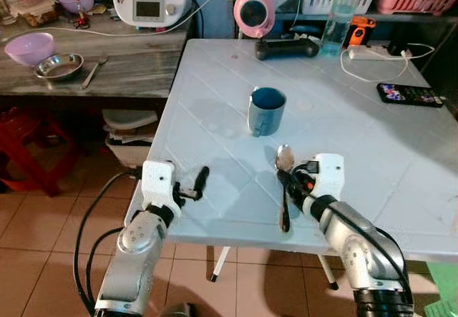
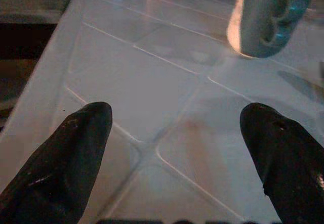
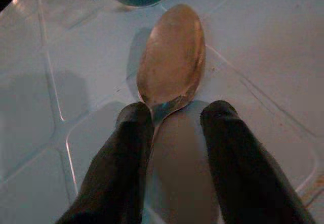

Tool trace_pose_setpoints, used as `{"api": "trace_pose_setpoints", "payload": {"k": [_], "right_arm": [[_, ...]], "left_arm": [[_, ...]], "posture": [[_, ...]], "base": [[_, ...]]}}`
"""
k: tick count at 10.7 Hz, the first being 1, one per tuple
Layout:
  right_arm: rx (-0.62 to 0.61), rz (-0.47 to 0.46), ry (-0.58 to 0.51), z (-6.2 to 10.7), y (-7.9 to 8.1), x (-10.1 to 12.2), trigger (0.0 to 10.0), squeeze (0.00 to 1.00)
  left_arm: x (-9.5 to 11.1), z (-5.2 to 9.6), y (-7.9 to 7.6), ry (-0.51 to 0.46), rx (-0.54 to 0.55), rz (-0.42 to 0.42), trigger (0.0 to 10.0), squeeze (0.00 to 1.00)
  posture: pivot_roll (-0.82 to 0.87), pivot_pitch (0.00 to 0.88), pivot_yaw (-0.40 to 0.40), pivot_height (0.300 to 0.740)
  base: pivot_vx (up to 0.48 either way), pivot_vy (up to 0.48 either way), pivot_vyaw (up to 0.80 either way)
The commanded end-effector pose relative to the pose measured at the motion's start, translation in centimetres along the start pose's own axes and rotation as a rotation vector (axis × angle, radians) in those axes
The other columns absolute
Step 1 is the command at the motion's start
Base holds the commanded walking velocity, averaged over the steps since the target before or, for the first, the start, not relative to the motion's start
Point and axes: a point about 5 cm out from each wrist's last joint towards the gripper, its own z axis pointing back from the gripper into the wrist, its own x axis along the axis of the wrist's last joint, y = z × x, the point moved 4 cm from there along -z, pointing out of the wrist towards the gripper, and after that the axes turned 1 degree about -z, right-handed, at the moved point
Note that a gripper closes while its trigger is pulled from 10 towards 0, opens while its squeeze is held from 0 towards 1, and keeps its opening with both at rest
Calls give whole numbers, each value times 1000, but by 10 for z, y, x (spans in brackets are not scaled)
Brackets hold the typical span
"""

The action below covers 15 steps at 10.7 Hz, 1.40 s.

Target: Setting the table

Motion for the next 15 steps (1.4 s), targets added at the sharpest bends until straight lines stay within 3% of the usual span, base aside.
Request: {"api": "trace_pose_setpoints", "payload": {"k": [1, 3, 6, 8, 9, 10, 11, 12, 15], "right_arm": [[-44, -89, 296, 3, -12, -72, 0, 0], [-52, -102, 308, 2, -16, -75, 0, 0], [-67, -164, 348, 4, -19, -88, 0, 0], [-65, -139, 349, 4, -20, -90, 0, 0], [-24, -88, 299, 1, -12, -77, 0, 0], [11, -51, 220, 0, -3, -60, 10000, 0], [27, -22, 182, 4, 1, -52, 10000, 0], [35, 14, 141, 12, 4, -43, 10000, 1000], [35, 74, 68, 29, 1, -30, 10000, 1000]], "left_arm": [[7, 2, -9, -28, -72, 17, 10000, 0], [11, 6, -24, -49, -188, 13, 10000, 0], [11, 7, -23, -51, -195, -8, 10000, 0], [12, 7, -24, -53, -199, -15, 10000, 0], [14, 6, -23, -62, -192, -20, 10000, 0], [15, 6, -21, -65, -179, -20, 10000, 0], [17, 6, -19, -68, -173, -17, 10000, 0], [15, 7, -17, -56, -158, 2, 10000, 0], [12, 9, -14, -43, -151, -3, 10000, 0]], "posture": [[-22, 57, 48, 740], [-19, 53, 44, 740], [-16, 51, 41, 740], [-16, 50, 43, 740], [-17, 48, 44, 740], [-15, 46, 43, 740], [-15, 46, 42, 740], [-15, 45, 42, 740], [-25, 58, 47, 740]], "base": [[0, 0, 0], [0, 0, 0], [0, 0, 0], [0, 0, 0], [0, 0, 0], [0, 0, 0], [0, 0, 0], [0, 0, 0], [0, 89, 0]]}}
